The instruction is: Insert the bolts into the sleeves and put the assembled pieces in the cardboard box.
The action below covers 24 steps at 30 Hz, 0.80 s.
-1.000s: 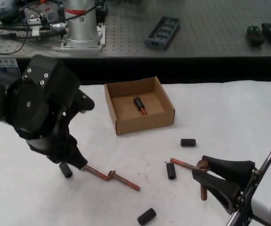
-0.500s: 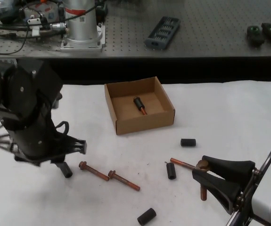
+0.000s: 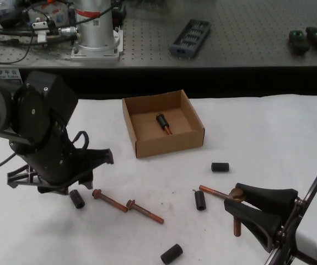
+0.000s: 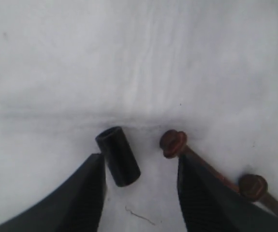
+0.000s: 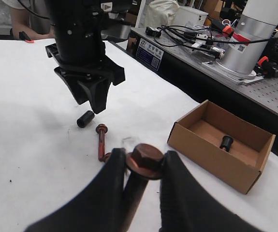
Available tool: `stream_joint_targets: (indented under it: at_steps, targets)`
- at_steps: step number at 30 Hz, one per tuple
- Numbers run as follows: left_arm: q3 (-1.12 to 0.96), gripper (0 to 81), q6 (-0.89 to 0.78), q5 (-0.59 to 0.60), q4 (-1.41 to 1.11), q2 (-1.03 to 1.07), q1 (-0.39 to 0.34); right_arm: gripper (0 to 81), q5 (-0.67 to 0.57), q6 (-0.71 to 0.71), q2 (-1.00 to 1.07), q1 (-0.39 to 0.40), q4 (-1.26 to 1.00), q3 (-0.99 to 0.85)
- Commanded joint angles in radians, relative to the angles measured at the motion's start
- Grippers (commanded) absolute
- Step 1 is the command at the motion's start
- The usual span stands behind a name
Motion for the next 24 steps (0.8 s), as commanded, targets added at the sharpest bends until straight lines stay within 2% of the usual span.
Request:
stream_joint_targets:
  at_steps: [1, 24]
  targets:
    - [-0.013, 35.4, -0.082, -0.037, -0.038, -0.001, 0.009, 5.6, 0.026, 0.027, 0.001, -0.004, -0.032, -0.003]
    - [-0.008, 33.9, -0.217, -0.058, -0.07, 0.095, 0.015, 5.6, 0.026, 0.027, 0.001, -0.004, -0.032, -0.003]
